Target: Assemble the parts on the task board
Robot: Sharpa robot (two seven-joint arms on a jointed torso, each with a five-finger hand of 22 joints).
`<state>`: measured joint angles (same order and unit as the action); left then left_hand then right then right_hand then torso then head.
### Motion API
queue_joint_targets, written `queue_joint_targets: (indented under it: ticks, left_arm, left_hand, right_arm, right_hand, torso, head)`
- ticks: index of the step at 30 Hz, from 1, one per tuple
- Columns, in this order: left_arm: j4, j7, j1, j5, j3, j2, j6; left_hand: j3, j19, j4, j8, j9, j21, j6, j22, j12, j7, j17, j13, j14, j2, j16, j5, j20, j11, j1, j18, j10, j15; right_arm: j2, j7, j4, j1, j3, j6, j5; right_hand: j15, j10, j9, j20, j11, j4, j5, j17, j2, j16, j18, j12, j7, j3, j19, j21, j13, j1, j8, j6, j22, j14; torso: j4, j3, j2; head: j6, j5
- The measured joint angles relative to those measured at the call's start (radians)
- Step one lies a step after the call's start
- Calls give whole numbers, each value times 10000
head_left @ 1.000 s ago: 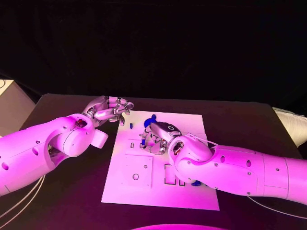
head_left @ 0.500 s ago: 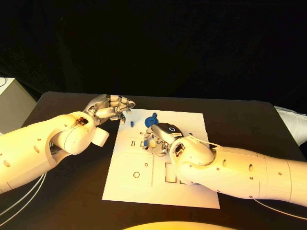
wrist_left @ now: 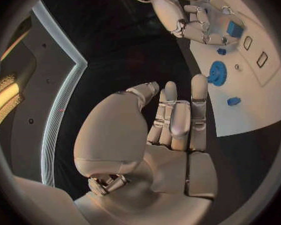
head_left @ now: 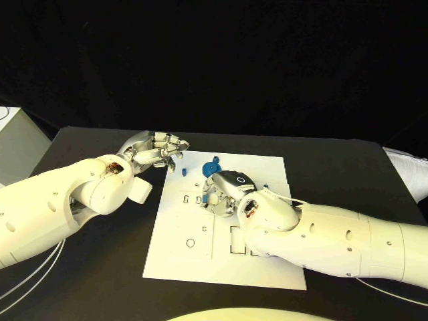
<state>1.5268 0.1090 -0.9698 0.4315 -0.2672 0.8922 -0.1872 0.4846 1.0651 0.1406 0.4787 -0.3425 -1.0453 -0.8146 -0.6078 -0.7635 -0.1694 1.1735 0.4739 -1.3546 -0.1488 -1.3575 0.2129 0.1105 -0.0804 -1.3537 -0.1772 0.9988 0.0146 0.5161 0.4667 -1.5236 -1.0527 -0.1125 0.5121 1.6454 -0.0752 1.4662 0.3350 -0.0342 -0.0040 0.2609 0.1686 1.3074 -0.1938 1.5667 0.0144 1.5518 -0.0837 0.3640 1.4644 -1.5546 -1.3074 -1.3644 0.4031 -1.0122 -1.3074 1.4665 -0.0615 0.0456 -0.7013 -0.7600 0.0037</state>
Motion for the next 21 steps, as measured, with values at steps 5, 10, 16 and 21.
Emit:
queue_joint_targets:
  ticks: [5,10,16,21]
  left_arm:
    - [-4,-21,0,14,0,-11,42]
    - [-8,-38,0,34,0,-12,76]
    - [-11,-56,0,59,0,-12,113]
    - [-16,-66,0,70,0,-14,142]
  left_hand:
    - [0,0,0,0,1,0,0,0,0,0,0,-1,0,0,0,0,0,0,0,0,0,0]
    - [0,-1,0,0,1,1,0,1,0,0,-1,8,1,0,0,0,1,0,0,0,0,1]
    - [0,0,0,0,2,-42,36,2,0,36,16,22,1,-41,0,0,1,-52,41,0,-55,1]
    - [0,-1,0,0,3,-42,36,-7,1,36,15,22,1,-41,0,0,1,-52,41,-1,-55,1]
  right_arm:
    - [-40,30,75,32,0,-2,30]
    - [-63,38,139,46,1,-3,58]
    - [-99,37,197,55,10,9,88]
    - [-126,34,239,69,12,25,110]
  right_hand:
    - [0,0,0,0,0,-1,0,0,-25,0,0,0,15,-1,0,0,1,24,79,14,0,0]
    - [0,0,0,0,0,-1,48,0,-25,0,0,-50,17,-1,0,0,1,24,109,15,1,0]
    - [0,0,0,0,0,-1,55,0,-25,0,-1,-107,18,-1,0,0,-7,24,116,16,1,0]
    - [4,0,1,0,0,88,58,0,-154,0,-1,-122,19,-29,0,0,-6,153,253,16,-7,-3]
  torso:
    - [-3,0,0]
    - [-3,1,0]
    - [0,3,0]
    - [0,2,0]
  head:
    - [0,-28]
    - [-9,-15]
    - [-17,0]
    - [-22,-7]
